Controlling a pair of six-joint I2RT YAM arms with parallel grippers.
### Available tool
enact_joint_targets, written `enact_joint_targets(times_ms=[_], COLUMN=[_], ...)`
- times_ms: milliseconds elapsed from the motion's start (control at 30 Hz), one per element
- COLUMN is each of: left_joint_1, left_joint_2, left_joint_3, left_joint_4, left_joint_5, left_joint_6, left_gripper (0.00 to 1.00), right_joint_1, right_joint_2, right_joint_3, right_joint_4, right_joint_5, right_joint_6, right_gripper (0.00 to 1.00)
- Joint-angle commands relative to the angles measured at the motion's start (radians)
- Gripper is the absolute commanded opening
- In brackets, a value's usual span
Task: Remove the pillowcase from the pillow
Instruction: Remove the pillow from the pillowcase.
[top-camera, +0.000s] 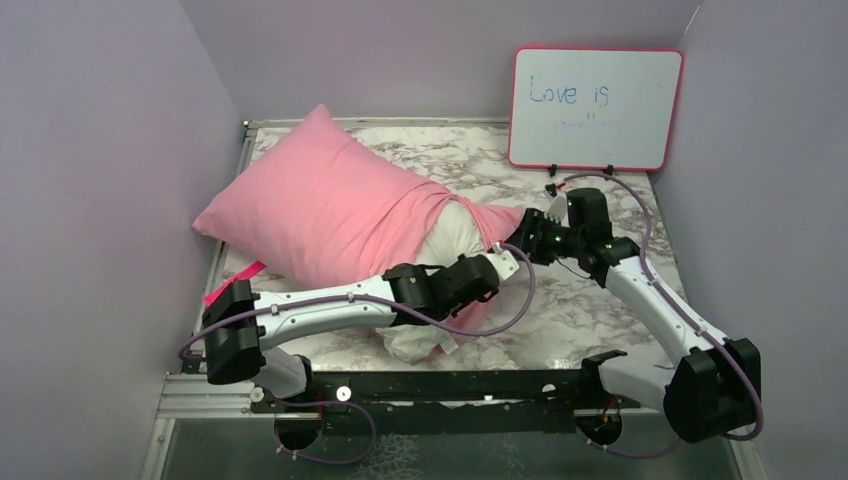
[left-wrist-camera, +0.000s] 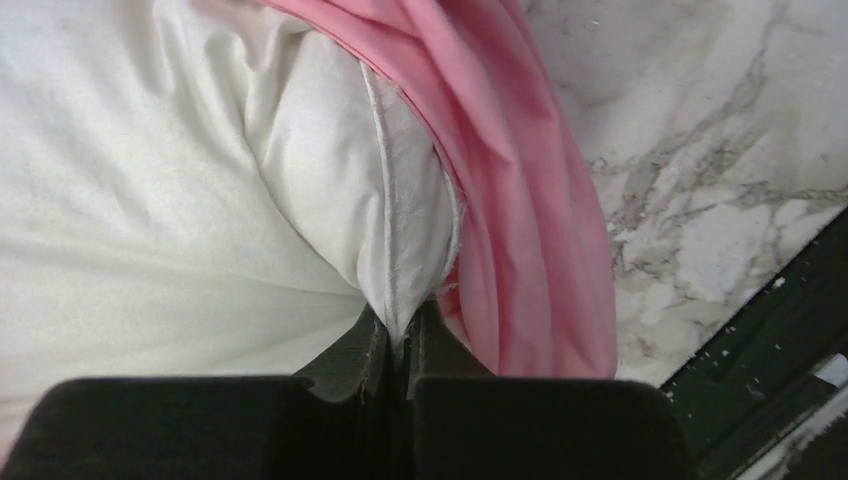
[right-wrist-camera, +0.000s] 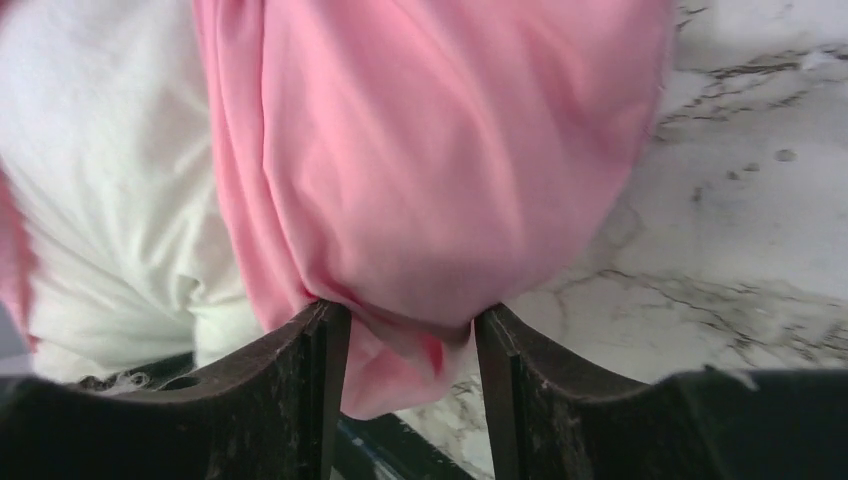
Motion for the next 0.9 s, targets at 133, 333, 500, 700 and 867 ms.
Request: enact_joint_targets(times_ms=[133,333,500,700,867], left_joint_1=[-0.015,-0.014,-0.015,-0.014,-0.014], left_joint_2=[-0.149,-0.275,-0.406,-0.488,-0.480], left_joint_3=[-0.072,-0.134,-0.215,-0.276,-0.277], left_joint_4=[0.183,0.185,0.212,0.240,0.267], left_joint_5=[0.176,0.110,0.079,0.086,0.095], left_joint_6=[-0.042,-0.079,-0.129,-0.162,-0.155], left_gripper=[0.00,0.00,0.00,0.00,0.00], right_joint_1=[-0.004,-0.120,-0.189,-0.190,-0.190], right_joint_2=[0.076,0.130,0.192,0.217,0.190], right_joint_3=[0.071,0.098,0.057,0.048,0.060], right_joint_4=[0.014,-0.027,0.013,0.032,0.024], right_joint_5=[0.095,0.200,0.074,-0.063,-0.161], right_joint_6=[-0.037,-0.058,-0.033,-0.054,-0.054], right_gripper=[0.13,0.00,0.00,0.00,0.19])
